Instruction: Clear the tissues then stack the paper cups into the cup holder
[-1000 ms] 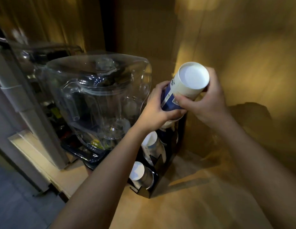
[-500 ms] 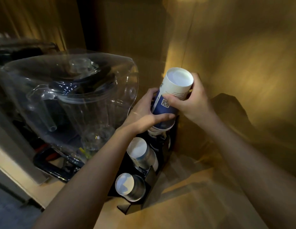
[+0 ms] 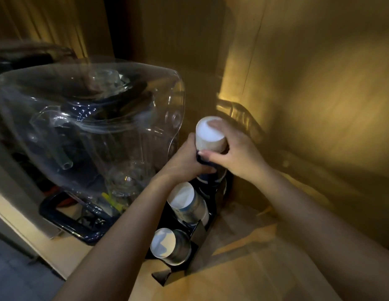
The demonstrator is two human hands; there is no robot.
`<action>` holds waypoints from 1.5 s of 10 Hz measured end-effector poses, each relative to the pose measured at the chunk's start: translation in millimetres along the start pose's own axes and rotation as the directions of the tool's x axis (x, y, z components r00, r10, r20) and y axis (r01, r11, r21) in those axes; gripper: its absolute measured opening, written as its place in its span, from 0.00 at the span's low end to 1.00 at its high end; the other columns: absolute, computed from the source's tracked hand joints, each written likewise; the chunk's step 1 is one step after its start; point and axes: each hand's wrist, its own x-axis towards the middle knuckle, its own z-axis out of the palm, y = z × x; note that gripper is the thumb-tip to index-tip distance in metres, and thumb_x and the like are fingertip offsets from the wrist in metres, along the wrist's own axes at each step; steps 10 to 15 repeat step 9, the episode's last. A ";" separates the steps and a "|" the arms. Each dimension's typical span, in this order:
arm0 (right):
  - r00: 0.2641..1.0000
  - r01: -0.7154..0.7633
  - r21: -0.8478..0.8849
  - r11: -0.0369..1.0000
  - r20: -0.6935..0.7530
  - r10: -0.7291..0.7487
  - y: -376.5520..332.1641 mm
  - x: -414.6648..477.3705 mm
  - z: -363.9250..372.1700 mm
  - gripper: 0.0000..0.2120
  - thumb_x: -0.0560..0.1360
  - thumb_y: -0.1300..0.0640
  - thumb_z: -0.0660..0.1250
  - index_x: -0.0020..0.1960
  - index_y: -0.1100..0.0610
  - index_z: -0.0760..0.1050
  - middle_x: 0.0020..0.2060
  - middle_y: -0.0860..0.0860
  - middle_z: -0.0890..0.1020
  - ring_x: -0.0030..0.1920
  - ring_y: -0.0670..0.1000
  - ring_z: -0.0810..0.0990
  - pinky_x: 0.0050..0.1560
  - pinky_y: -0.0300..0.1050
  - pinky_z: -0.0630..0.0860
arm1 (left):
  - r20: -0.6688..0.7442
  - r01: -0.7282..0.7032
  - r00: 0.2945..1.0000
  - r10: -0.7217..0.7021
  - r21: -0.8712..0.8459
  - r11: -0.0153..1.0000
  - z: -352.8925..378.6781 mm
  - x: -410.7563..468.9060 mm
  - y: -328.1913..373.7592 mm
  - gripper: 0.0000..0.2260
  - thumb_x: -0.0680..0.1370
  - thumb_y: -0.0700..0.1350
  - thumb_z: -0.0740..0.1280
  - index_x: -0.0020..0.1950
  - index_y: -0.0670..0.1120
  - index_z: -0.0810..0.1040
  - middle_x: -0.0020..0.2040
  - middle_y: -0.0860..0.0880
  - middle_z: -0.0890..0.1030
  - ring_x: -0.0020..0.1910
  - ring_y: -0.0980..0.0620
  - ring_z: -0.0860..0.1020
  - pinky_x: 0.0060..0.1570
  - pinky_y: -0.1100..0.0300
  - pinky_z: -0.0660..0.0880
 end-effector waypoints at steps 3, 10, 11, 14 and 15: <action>0.982 -0.038 -0.220 0.975 0.171 0.077 26.1 -20.2 27.7 0.18 0.74 0.45 0.63 0.62 0.50 0.72 0.68 0.54 0.68 0.64 0.57 0.69 0.52 0.46 0.67 | -0.033 -0.133 0.987 0.158 0.393 0.910 16.2 -13.9 -21.7 0.23 0.73 0.46 0.67 0.66 0.59 0.65 0.63 0.50 0.71 0.54 0.47 0.76 0.49 0.44 0.77; 0.969 -0.193 -0.263 0.945 0.099 0.225 23.6 -44.2 -36.9 0.19 0.76 0.49 0.61 0.66 0.51 0.68 0.67 0.53 0.69 0.63 0.55 0.71 0.56 0.49 0.70 | 0.063 -0.085 0.996 0.059 0.599 0.796 8.4 -10.3 25.8 0.25 0.74 0.51 0.65 0.70 0.50 0.65 0.67 0.43 0.70 0.64 0.42 0.69 0.62 0.44 0.69; 0.969 -0.193 -0.263 0.945 0.099 0.225 23.6 -44.2 -36.9 0.19 0.76 0.49 0.61 0.66 0.51 0.68 0.67 0.53 0.69 0.63 0.55 0.71 0.56 0.49 0.70 | 0.063 -0.085 0.996 0.059 0.599 0.796 8.4 -10.3 25.8 0.25 0.74 0.51 0.65 0.70 0.50 0.65 0.67 0.43 0.70 0.64 0.42 0.69 0.62 0.44 0.69; 0.969 -0.193 -0.263 0.945 0.099 0.225 23.6 -44.2 -36.9 0.19 0.76 0.49 0.61 0.66 0.51 0.68 0.67 0.53 0.69 0.63 0.55 0.71 0.56 0.49 0.70 | 0.063 -0.085 0.996 0.059 0.599 0.796 8.4 -10.3 25.8 0.25 0.74 0.51 0.65 0.70 0.50 0.65 0.67 0.43 0.70 0.64 0.42 0.69 0.62 0.44 0.69; 0.969 -0.193 -0.263 0.945 0.099 0.225 23.6 -44.2 -36.9 0.19 0.76 0.49 0.61 0.66 0.51 0.68 0.67 0.53 0.69 0.63 0.55 0.71 0.56 0.49 0.70 | 0.063 -0.085 0.996 0.059 0.599 0.796 8.4 -10.3 25.8 0.25 0.74 0.51 0.65 0.70 0.50 0.65 0.67 0.43 0.70 0.64 0.42 0.69 0.62 0.44 0.69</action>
